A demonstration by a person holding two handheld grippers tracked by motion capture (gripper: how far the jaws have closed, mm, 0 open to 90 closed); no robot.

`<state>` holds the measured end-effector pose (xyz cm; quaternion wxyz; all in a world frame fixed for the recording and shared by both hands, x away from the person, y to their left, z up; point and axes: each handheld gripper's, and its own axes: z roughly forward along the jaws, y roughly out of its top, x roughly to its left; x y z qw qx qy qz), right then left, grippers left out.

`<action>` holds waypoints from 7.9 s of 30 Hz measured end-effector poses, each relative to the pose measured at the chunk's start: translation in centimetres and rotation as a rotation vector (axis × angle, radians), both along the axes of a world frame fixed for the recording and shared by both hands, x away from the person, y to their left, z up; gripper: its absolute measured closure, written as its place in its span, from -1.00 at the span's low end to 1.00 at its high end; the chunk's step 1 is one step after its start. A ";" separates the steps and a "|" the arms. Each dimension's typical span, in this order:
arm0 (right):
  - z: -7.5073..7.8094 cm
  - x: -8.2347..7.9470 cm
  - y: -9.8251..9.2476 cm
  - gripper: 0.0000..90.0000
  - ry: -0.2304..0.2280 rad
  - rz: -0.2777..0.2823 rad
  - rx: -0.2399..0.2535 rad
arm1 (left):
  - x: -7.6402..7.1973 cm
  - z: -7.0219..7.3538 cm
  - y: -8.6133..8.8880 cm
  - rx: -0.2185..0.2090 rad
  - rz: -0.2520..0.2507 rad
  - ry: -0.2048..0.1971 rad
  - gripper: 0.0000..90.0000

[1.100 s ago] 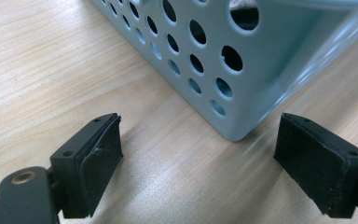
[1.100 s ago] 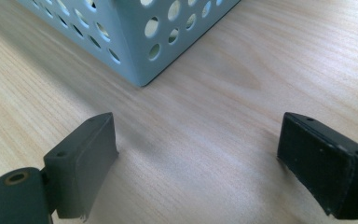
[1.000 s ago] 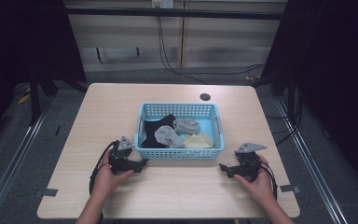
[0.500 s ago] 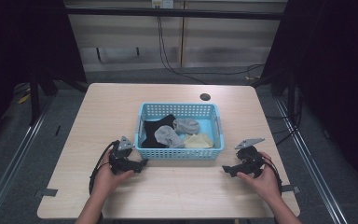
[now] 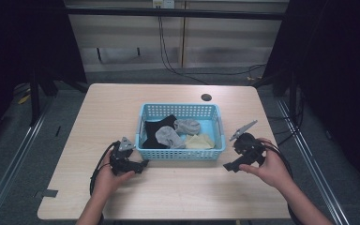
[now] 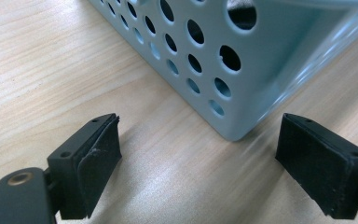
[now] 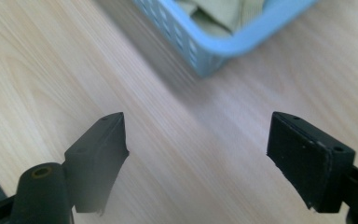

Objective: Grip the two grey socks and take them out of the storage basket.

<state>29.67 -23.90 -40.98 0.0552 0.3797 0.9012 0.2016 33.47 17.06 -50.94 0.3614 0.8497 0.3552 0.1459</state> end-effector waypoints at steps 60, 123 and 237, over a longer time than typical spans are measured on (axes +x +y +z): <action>-4.6 12.6 15.2 0.94 0.146 0.135 -0.008 | 0.2 0.0 0.0 0.002 -0.017 0.003 -0.74; 10.4 11.7 3.9 0.95 0.015 0.020 -0.009 | 0.2 -0.1 -0.1 -0.010 -0.012 0.003 -0.74; 4.2 12.7 2.5 -0.23 0.014 -0.112 -0.053 | 0.2 -0.1 -0.1 -0.007 -0.012 0.003 -0.75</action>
